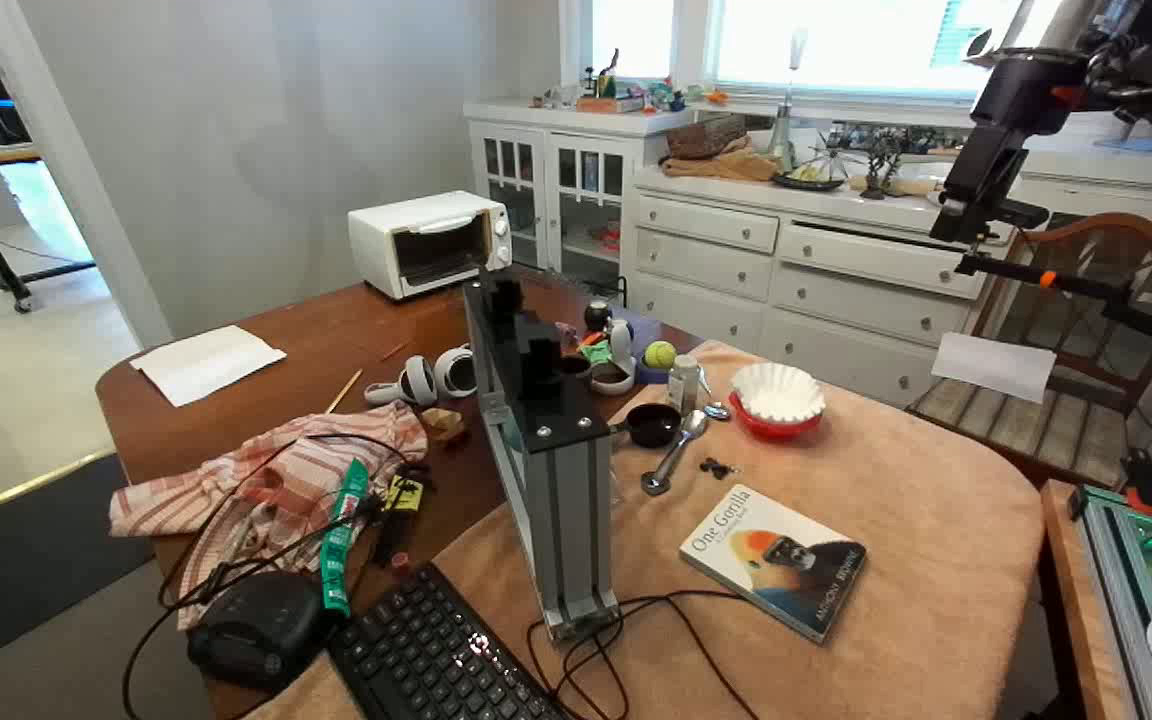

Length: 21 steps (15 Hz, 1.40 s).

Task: Move the glass cup to the right

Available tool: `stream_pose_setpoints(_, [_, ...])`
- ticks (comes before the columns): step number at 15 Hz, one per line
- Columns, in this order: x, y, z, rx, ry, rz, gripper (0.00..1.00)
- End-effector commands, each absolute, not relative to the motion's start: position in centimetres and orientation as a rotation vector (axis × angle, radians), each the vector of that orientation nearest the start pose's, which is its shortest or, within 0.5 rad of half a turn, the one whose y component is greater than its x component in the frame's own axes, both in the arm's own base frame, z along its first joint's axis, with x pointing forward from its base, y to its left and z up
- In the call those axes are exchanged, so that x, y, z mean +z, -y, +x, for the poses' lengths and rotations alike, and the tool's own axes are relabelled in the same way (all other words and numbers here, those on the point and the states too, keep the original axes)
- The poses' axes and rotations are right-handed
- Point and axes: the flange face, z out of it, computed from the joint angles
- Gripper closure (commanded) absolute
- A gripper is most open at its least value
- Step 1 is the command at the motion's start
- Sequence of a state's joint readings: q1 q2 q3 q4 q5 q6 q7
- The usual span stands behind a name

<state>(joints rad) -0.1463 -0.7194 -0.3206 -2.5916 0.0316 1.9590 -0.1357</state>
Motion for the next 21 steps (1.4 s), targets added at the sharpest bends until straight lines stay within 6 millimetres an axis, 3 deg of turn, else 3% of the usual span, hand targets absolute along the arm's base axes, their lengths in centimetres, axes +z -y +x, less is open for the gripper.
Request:
stream_pose_setpoints(1, [48.0,15.9,30.9,-0.174,-0.397,-2.894,0.00])
stream_pose_setpoints(17, [48.0,15.9,30.9,-0.174,-0.397,-2.894,0.00])
stream_pose_setpoints(21, [47.4,12.1,34.7,-0.209,-0.358,-2.831,0.00])
